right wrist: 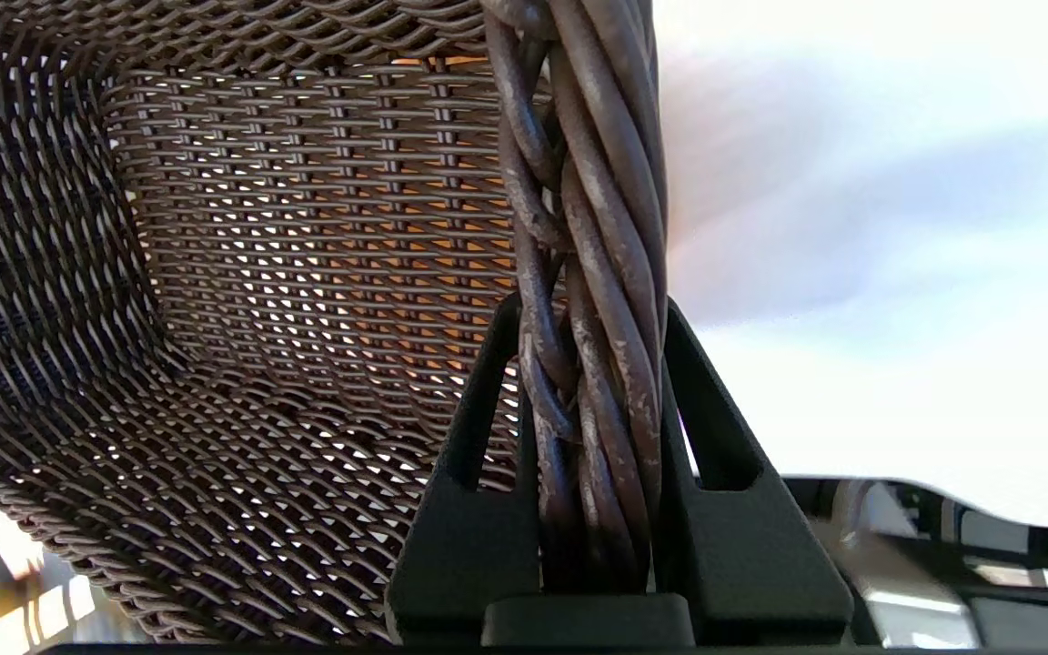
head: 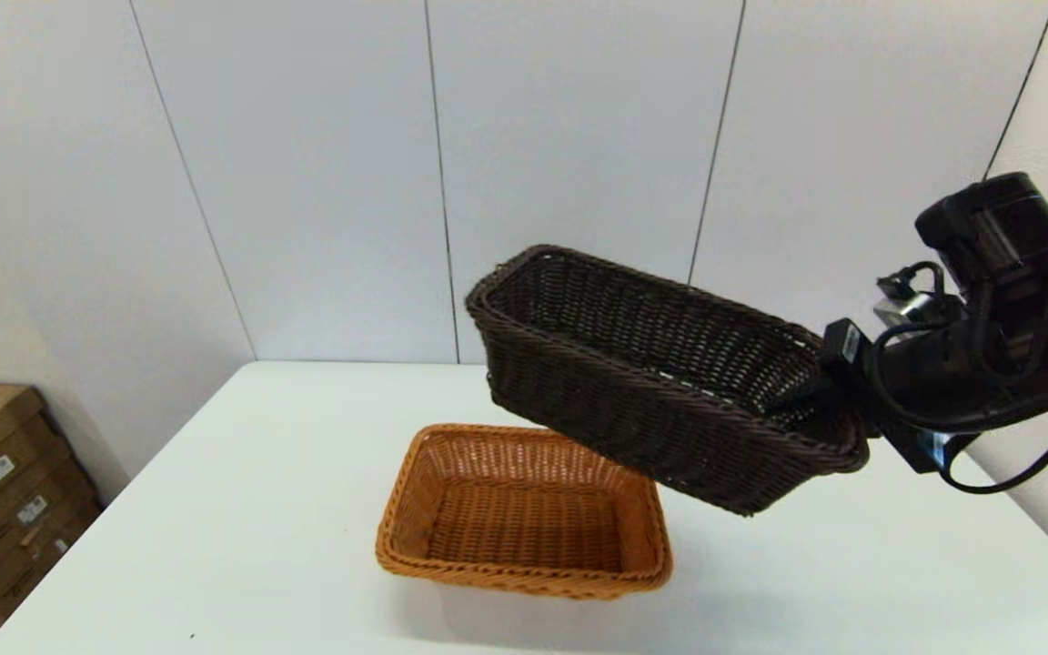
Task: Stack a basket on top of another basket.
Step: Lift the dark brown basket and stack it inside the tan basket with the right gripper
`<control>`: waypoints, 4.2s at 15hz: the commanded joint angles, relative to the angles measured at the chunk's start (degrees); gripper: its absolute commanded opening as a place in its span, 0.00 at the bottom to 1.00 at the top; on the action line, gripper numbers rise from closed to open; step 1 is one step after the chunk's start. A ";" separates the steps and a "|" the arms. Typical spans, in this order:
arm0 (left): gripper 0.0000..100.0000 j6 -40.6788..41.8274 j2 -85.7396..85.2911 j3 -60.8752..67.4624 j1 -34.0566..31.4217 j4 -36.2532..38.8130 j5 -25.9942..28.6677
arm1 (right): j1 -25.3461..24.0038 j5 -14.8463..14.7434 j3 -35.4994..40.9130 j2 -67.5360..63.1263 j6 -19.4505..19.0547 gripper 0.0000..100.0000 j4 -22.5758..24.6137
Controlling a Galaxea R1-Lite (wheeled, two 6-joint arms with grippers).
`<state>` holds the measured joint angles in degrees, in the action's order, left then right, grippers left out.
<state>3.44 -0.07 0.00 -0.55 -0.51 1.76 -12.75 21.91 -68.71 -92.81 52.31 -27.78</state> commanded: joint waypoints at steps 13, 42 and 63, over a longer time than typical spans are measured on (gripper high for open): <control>1.00 -0.01 -0.01 0.09 -0.07 0.07 0.00 | -9.31 9.29 -8.81 -10.29 -11.62 0.00 0.45; 1.00 -0.01 -0.01 0.09 -0.07 -0.02 0.00 | -12.21 -4.33 -17.78 -21.54 -14.43 0.00 -0.17; 1.00 -0.01 -0.01 0.09 -0.07 -0.02 0.00 | -15.46 -5.03 -14.35 -21.63 -5.46 0.00 0.18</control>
<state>3.44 -0.07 0.00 -0.55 -0.49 1.76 -28.22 16.75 -83.19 -114.38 46.54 -27.42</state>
